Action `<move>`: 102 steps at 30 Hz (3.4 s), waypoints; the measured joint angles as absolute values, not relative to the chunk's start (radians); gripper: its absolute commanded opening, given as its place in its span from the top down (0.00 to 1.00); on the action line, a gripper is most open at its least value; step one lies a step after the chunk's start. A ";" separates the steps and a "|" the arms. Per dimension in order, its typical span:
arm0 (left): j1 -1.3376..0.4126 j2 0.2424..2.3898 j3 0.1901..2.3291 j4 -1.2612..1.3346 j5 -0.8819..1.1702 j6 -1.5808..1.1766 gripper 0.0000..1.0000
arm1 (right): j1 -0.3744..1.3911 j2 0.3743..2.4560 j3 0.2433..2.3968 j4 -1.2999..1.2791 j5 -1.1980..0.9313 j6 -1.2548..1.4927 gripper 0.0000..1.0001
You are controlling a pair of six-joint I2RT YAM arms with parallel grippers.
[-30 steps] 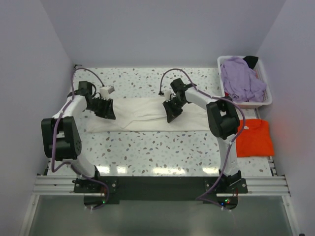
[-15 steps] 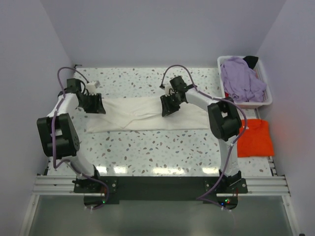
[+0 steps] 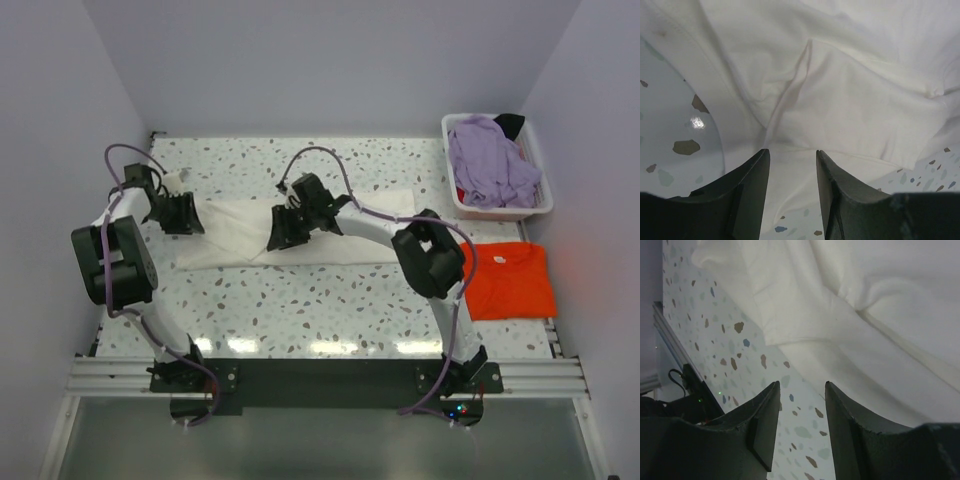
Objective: Fold and stack the t-shirts
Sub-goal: Fold the tshirt
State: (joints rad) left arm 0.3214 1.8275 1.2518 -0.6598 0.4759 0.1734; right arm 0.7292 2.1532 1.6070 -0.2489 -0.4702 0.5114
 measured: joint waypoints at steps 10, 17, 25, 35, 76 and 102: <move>0.321 1.914 1.307 -0.635 0.476 0.176 0.54 | 0.843 2.252 1.644 -0.175 -0.407 0.732 0.54; 0.320 1.930 1.307 -0.633 0.477 0.177 0.54 | 0.879 2.282 1.683 -0.145 -0.363 0.837 0.54; 0.320 1.930 1.307 -0.631 0.476 0.197 0.54 | 0.873 2.338 1.718 -0.126 -0.353 0.934 0.57; 0.320 1.923 1.307 -0.631 0.476 0.202 0.54 | 0.844 2.355 1.663 -0.008 -0.421 1.144 0.62; 0.314 1.919 1.362 -0.650 0.467 0.213 0.57 | 0.822 2.383 1.610 0.199 -0.492 1.398 1.00; 0.287 1.994 1.384 -0.674 0.463 0.228 0.74 | 0.816 2.383 1.599 0.202 -0.492 1.392 1.00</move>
